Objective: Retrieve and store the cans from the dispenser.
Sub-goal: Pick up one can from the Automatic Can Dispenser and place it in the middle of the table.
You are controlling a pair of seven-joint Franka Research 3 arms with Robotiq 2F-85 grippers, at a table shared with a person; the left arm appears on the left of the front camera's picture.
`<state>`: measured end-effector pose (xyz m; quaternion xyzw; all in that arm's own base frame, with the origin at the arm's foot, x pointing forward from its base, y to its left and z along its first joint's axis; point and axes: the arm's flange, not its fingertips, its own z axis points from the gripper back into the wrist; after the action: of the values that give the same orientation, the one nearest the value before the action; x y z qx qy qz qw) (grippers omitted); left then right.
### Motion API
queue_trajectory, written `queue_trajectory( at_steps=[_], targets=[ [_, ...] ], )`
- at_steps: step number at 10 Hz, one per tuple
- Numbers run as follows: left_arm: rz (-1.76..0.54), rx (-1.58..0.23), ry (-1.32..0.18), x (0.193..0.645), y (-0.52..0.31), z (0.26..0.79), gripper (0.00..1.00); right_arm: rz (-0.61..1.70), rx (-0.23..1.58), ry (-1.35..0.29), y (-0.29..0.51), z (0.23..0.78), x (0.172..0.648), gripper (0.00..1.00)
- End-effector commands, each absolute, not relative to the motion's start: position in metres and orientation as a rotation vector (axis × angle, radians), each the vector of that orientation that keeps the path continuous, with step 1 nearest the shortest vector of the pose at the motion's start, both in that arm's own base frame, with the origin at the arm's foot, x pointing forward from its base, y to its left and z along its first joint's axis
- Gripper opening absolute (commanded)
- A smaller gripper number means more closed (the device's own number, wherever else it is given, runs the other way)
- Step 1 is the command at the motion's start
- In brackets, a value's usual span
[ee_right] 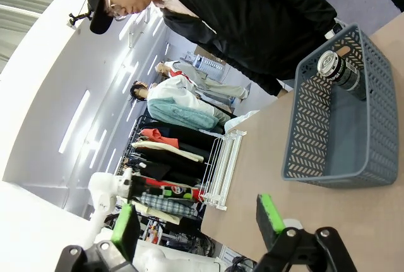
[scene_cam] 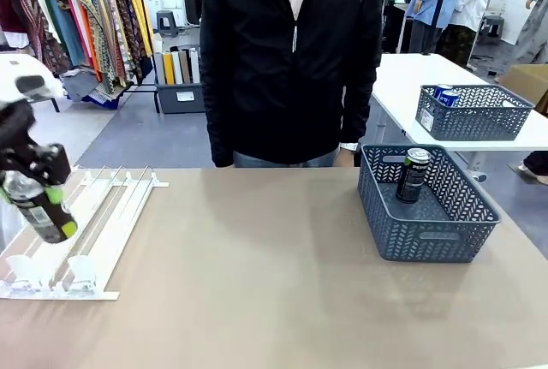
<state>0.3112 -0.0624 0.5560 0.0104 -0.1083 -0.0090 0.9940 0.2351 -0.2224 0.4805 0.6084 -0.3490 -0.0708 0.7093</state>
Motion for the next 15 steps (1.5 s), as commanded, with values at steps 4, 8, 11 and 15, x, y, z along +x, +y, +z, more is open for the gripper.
queue_trajectory(
  at_steps=[4,8,11,15],
  targets=[
    [-0.028,0.008,-0.249,0.296,-0.061,0.575,0.00,-0.154,1.367,-0.803,-0.222,0.484,0.238,1.00],
    [-0.028,0.008,-0.249,0.296,-0.061,0.575,0.00,-0.154,1.367,-0.803,-0.222,0.484,0.238,1.00],
    [-0.131,-0.061,-0.267,0.331,-0.130,0.585,0.00,-0.154,1.367,-0.803,-0.222,0.484,0.238,1.00],
    [-0.481,-0.153,-0.235,0.454,-0.305,0.551,0.00,-0.154,1.367,-0.803,-0.222,0.484,0.238,1.00]
  ],
)
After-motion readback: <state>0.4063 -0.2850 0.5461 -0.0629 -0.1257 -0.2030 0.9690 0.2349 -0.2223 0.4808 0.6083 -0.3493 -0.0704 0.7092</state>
